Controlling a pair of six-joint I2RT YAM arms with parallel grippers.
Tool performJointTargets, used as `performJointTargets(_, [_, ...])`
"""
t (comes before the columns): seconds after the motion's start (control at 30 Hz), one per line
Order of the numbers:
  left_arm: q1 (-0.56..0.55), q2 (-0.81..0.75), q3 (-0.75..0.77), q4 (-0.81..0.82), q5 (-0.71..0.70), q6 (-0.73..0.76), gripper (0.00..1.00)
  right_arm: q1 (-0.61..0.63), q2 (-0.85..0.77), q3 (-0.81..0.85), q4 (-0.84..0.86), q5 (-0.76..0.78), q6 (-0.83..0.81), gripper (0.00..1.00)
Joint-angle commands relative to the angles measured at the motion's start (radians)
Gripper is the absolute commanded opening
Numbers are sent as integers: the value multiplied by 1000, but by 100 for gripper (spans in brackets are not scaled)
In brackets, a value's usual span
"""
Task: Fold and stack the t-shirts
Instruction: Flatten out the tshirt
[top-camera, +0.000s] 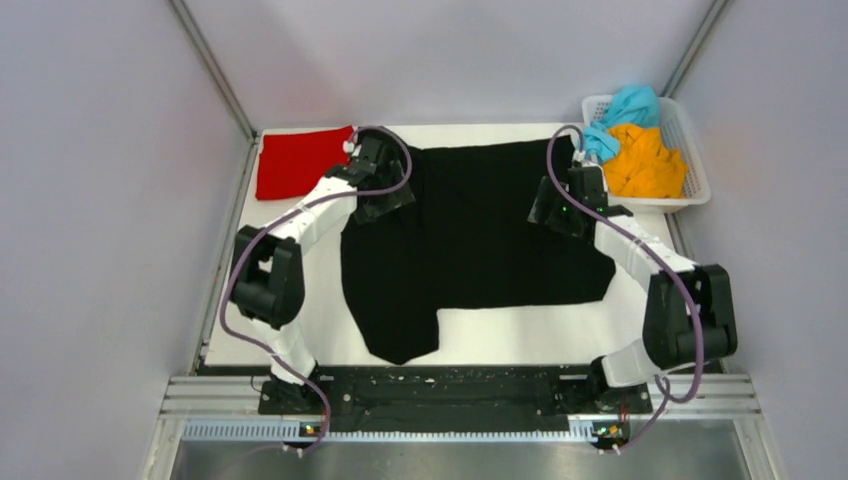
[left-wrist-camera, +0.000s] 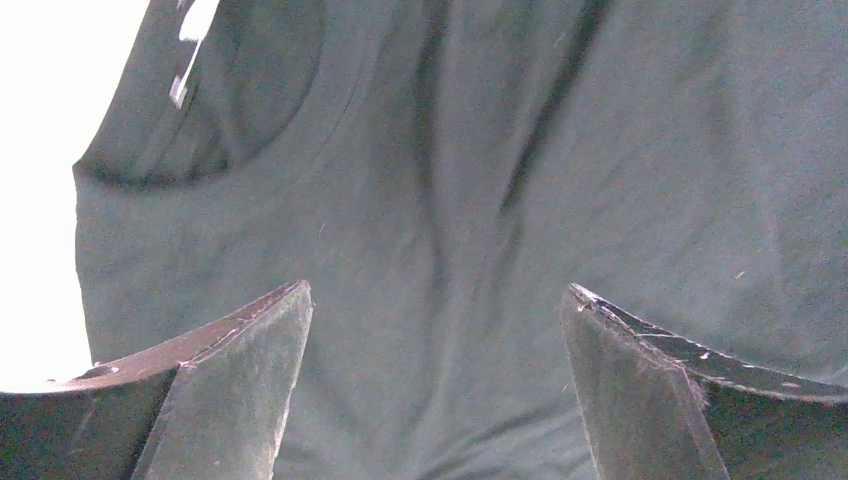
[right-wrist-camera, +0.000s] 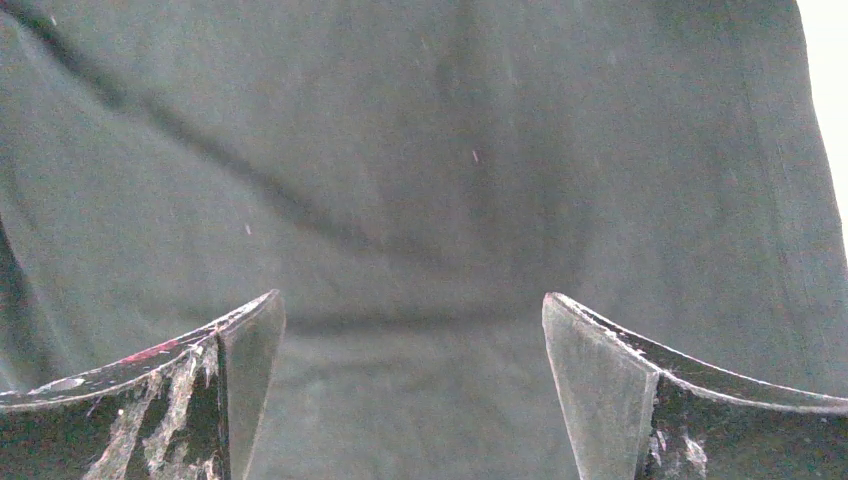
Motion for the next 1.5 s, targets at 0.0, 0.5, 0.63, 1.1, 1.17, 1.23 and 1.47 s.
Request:
performJointTargets(0.0, [52, 151, 194, 97, 43, 121, 99, 3, 158, 158, 80, 6, -28, 99])
performJointTargets(0.5, [194, 519, 514, 231, 225, 193, 99, -26, 705, 680, 85, 59, -128, 99])
performJointTargets(0.63, [220, 609, 616, 207, 272, 186, 99, -41, 796, 782, 16, 82, -113, 99])
performJointTargets(1.1, [310, 770, 825, 110, 310, 178, 99, -134, 857, 862, -84, 131, -20, 99])
performJointTargets(1.17, [317, 787, 852, 112, 321, 182, 99, -134, 863, 875, -82, 95, -24, 99])
performJointTargets(1.23, [319, 808, 893, 116, 342, 192, 99, -133, 867, 892, -81, 42, -34, 99])
performJointTargets(1.47, [300, 778, 957, 128, 497, 208, 99, -96, 789, 931, -82, 7, -107, 99])
